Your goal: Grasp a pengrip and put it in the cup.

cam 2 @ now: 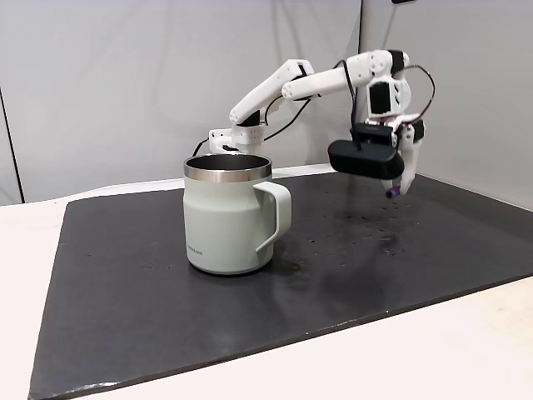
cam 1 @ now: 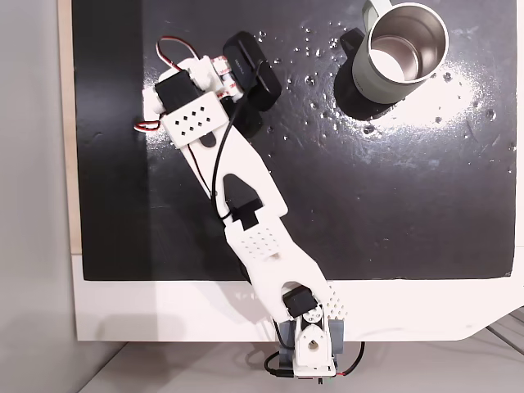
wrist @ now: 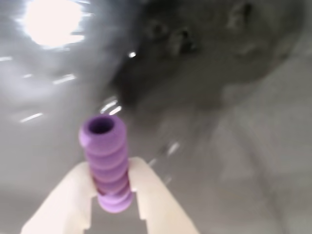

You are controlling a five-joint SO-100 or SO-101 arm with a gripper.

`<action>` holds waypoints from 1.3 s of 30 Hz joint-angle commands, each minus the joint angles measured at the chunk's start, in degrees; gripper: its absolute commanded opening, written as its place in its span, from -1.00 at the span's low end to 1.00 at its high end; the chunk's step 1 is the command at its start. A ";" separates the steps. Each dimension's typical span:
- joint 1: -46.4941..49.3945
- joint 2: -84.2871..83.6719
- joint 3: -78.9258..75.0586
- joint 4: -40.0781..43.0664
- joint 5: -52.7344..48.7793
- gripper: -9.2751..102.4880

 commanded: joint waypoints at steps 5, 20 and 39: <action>10.81 19.95 1.23 3.08 0.09 -0.83; 43.07 26.72 -7.38 9.58 -13.36 -0.83; 43.33 4.75 -29.53 9.49 -18.28 -0.83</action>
